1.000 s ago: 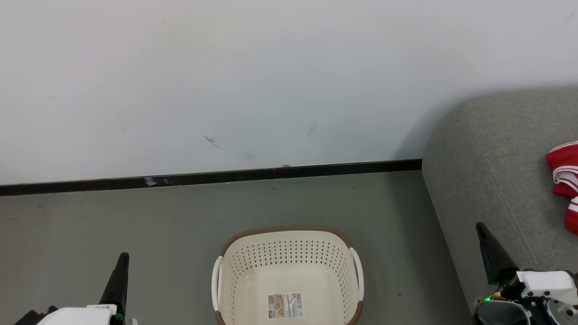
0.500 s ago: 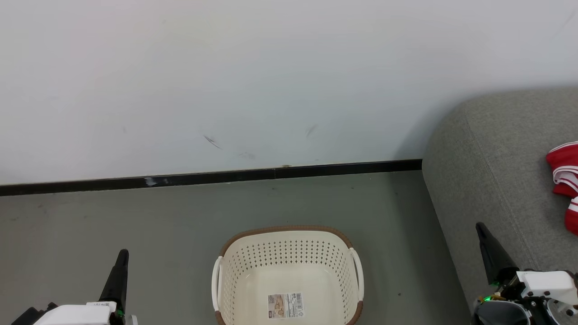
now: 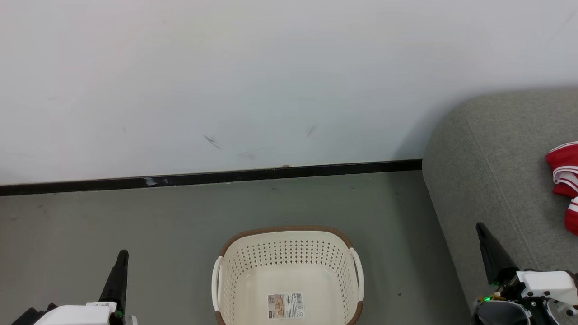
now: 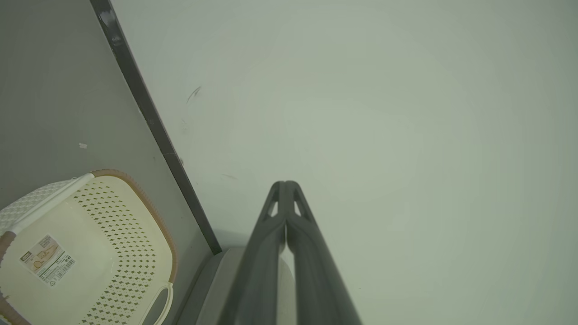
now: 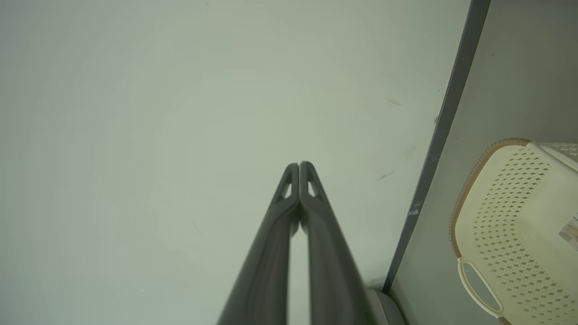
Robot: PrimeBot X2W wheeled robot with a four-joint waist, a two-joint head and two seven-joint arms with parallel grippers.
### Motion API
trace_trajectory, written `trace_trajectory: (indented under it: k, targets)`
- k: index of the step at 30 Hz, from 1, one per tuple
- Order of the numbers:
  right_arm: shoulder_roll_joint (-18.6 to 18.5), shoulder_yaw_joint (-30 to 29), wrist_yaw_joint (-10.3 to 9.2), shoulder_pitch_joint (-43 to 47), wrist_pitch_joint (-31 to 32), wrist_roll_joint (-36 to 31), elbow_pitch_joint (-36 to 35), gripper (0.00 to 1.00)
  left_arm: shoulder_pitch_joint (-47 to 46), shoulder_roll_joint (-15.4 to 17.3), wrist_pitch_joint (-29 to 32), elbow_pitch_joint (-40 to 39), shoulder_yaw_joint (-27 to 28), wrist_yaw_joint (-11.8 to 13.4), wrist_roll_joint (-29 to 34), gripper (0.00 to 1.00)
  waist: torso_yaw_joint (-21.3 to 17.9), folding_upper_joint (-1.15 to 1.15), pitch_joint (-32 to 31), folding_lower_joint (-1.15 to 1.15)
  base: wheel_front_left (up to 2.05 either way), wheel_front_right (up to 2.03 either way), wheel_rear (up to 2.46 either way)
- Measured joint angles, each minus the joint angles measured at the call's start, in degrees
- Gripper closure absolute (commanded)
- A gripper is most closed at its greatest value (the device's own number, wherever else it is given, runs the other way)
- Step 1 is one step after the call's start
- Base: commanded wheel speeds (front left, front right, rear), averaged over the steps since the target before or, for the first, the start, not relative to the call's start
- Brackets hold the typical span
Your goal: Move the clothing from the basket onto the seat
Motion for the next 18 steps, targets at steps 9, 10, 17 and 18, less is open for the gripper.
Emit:
trace_trajectory:
  k: [9,10,17,18]
  targets:
    - [0.00,0.00,0.00,0.00,0.00,0.00,0.00,1.00,-0.07,-0.02,0.00,0.20,0.01,-0.01,0.00,1.00,0.00,0.00,0.00,0.00,0.00,0.00,0.00]
    - [0.00,0.00,0.00,0.00,0.00,0.00,0.00,1.00,-0.08,-0.02,0.00,0.21,0.01,-0.01,0.00,1.00,0.00,0.00,0.00,0.00,0.00,0.00,0.00]
    - [0.00,0.00,0.00,0.00,0.00,0.00,0.00,1.00,-0.10,-0.03,0.01,0.26,0.03,-0.01,0.00,1.00,0.00,0.00,0.00,0.00,0.00,0.00,0.00]
    - [0.00,0.00,0.00,0.00,0.00,0.00,0.00,1.00,-0.11,-0.03,0.01,0.26,0.03,-0.01,0.00,1.00,0.00,0.00,0.00,0.00,0.00,0.00,0.00]
